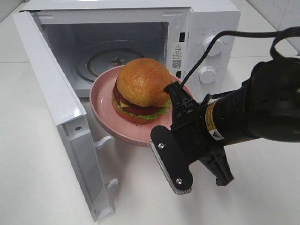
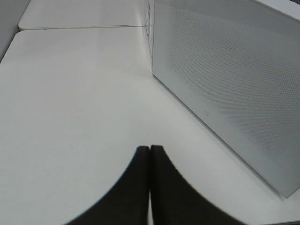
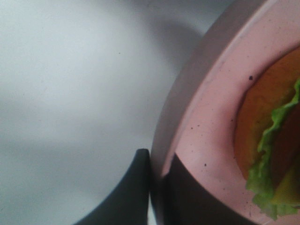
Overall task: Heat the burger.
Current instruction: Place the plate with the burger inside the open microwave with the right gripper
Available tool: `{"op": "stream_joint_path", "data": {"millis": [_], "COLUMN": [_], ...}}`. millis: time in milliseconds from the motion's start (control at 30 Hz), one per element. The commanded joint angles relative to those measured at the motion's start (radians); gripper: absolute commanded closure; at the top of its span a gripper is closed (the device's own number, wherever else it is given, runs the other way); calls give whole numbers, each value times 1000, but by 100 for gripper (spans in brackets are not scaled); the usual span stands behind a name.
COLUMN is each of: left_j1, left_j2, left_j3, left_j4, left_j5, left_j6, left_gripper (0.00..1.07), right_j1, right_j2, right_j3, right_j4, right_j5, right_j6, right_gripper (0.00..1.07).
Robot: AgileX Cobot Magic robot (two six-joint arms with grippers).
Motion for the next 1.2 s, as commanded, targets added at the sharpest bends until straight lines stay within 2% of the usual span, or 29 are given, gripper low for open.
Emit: {"op": "stream_joint_path", "data": {"millis": [33, 300, 633, 700, 800, 900, 1133, 1200], "left_j1": [4, 4, 4, 4, 4, 4, 4, 4], "left_j2": [-20, -20, -20, -20, -20, -20, -20, -20], "left_j3": [0, 0, 0, 0, 0, 0, 0, 0], "left_j4": [-4, -4, -4, -4, -4, -4, -4, -4], "left_j5": [-11, -11, -11, -11, -11, -11, -11, -11], "left_j6": [-2, -2, -2, -2, -2, -2, -2, -2], "left_gripper": [106, 106, 106, 106, 106, 106, 106, 106], "right_j1": [-5, -10, -16, -16, -16, -22, -50, -69], "right_j2": [19, 107, 184, 225, 236, 277, 329, 359], "right_j3": [-10, -144, -243, -304, -316, -375, -439, -495], "right_j4": [-23, -25, -22, -22, -22, -20, 83, 215], "right_j5": [-106, -75, -51, -25, -23, -13, 4, 43], "right_j6": [-32, -70, -177, -199, -205, -226, -313, -433], "right_gripper": [107, 107, 107, 107, 107, 107, 107, 107]}}
